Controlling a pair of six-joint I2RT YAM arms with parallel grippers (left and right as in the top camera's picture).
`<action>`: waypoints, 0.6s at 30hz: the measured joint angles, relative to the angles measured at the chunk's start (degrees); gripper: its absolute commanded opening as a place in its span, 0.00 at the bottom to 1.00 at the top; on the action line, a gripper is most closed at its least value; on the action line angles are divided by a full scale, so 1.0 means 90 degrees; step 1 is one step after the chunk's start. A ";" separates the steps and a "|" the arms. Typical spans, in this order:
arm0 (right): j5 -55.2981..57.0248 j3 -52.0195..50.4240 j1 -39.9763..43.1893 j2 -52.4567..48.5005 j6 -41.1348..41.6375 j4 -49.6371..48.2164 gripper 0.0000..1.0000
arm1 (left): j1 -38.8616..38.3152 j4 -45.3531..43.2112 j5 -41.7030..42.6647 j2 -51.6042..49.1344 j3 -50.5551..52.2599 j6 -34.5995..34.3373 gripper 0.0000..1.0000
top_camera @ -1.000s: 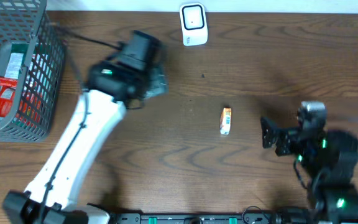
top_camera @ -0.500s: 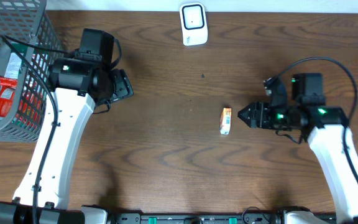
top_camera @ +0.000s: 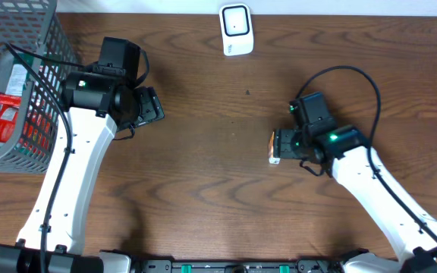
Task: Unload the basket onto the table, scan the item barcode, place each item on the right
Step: 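Retract the left arm and grasp the tissue pack with the right gripper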
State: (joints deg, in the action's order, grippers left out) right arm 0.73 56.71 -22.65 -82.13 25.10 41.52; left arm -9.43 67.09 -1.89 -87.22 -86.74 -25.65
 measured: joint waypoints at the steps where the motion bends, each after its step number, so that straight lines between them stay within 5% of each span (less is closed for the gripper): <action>1: 0.0032 0.0000 -0.0024 -0.0051 0.0022 -0.0056 0.68 | 0.0000 0.0000 0.0000 0.0000 0.0000 0.0000 0.84; 13: 0.0284 0.0000 -0.0221 -0.0996 0.0311 -0.0787 0.65 | 0.0000 -0.0002 0.0000 0.0000 0.0000 0.0000 0.84; 18: 0.0296 0.0000 -0.0231 -0.1406 0.0408 -0.0811 0.56 | 0.0000 -0.0002 0.0000 0.0000 0.0000 0.0000 0.84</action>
State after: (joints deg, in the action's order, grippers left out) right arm 3.40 56.71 -24.73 -94.78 28.77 34.22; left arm -9.43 67.07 -1.89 -87.22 -86.74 -25.65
